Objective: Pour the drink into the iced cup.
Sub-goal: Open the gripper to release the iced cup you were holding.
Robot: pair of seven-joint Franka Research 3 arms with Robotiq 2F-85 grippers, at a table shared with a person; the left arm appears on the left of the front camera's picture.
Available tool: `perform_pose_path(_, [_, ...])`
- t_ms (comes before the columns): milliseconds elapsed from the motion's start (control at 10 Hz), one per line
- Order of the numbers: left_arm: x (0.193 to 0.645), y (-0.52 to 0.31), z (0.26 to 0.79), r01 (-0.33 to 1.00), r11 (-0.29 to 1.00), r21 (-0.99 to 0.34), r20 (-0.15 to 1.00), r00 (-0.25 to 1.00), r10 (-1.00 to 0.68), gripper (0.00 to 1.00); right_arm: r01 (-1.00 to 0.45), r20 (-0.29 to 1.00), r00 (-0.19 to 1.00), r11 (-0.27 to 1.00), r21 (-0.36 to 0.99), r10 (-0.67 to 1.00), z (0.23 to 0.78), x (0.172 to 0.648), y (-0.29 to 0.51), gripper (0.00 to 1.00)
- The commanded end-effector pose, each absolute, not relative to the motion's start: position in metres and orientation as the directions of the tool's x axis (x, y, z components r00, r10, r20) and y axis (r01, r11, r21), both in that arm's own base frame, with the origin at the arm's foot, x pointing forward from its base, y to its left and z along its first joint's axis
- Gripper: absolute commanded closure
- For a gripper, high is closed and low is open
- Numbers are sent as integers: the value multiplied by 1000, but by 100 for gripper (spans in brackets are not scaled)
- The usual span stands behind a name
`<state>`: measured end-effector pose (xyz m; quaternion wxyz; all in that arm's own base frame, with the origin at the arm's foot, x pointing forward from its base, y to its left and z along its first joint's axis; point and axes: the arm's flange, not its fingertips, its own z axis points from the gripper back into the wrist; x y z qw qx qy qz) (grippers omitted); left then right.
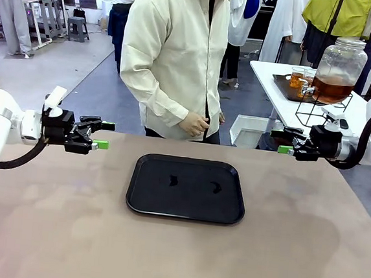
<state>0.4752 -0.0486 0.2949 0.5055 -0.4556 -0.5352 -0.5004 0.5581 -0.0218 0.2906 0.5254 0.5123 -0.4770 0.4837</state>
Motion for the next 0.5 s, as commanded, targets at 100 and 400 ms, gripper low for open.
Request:
perform_pose_path(100, [477, -49, 297, 993, 87, 78, 997, -76, -25, 0, -997, 997, 79, 6, 79, 20, 293, 558, -21, 0])
perform_pose_path(400, [477, -49, 297, 993, 87, 78, 997, -76, -25, 0, -997, 997, 79, 6, 79, 20, 293, 558, -21, 0])
